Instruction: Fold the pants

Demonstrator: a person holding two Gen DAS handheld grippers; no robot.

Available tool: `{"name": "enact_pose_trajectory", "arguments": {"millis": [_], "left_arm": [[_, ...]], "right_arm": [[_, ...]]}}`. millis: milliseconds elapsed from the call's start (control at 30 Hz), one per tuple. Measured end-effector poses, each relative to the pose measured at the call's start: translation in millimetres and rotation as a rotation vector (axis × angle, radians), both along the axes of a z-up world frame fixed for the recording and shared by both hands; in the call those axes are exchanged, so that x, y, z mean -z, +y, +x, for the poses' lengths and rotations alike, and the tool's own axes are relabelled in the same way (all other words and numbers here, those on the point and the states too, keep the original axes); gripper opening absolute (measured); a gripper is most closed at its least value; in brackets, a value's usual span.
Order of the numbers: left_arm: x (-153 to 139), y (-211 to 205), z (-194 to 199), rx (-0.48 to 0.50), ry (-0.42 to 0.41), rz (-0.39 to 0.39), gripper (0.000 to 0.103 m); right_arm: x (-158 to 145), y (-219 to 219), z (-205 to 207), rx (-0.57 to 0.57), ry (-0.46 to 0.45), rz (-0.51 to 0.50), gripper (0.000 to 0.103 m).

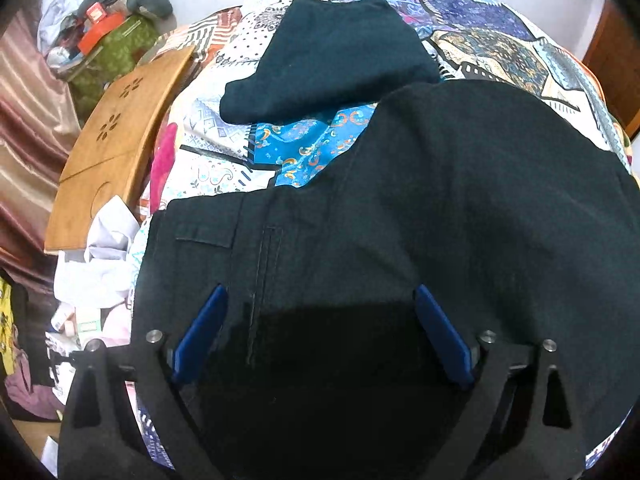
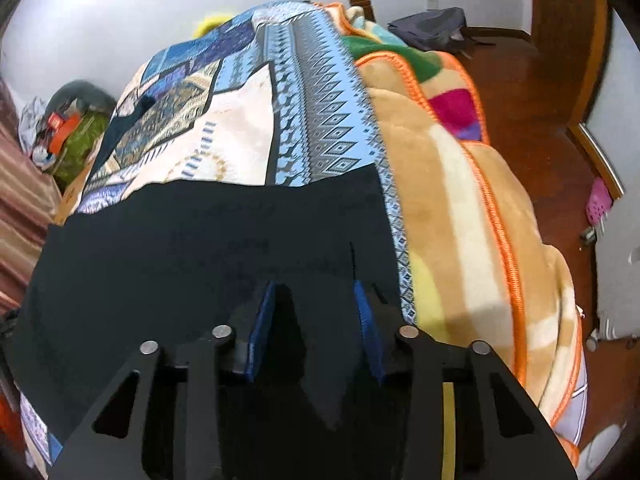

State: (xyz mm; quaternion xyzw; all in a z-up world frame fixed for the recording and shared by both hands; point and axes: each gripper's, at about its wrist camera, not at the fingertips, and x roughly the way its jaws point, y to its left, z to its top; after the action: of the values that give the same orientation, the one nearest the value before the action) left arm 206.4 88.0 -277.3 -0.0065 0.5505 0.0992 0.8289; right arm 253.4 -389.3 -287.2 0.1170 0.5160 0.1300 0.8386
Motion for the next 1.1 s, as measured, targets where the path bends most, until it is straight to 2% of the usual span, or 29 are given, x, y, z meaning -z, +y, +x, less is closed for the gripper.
{"name": "enact_pose_trajectory", "arguments": {"millis": [33,133,200,333,467,567,633,767,933,1100], "left_arm": [[1,2,0,-0.011,-0.002,-0.011,0.096],[1,3,1,-0.024,0.002,-0.031,0.096],[0,4,0,-0.021,0.009,-0.032,0.096],[-11,1,-3,0.008,0.007,0.008,0.096],[-35,1,-3,0.014,-0.051,0.019,0.096],[-57,-3,1,0.022,-0.109,0.026,0.096],[-67,-7,6,0.027,-0.139,0.034,0.096],[-78,-21,18,0.06,-0.17,0.047,0.096],[-67,-42,35,0.113,-0.137,0.042,0.096],[-46,-73,45,0.202,-0.089,0.063,0.096]], "right_arm": [[3,1,-1,-0.004,0.01,0.029,0.018],[-5,8,-5,-0.011,-0.033,-0.026,0.012],[-15,15,-8,-0.02,-0.09,-0.089,0.01],[-53,21,-22,-0.024,-0.262,-0.193,0.009],[-89,22,-24,-0.025,-0.39,-0.256,0.008],[-101,21,-18,-0.001,-0.446,-0.286,0.008],[-101,13,-8,0.025,-0.435,-0.274,0.008],[-71,6,11,0.023,-0.304,-0.236,0.008],[-27,4,26,-0.001,-0.179,-0.249,0.014],[-37,-4,17,0.013,-0.137,-0.253,0.028]]}}
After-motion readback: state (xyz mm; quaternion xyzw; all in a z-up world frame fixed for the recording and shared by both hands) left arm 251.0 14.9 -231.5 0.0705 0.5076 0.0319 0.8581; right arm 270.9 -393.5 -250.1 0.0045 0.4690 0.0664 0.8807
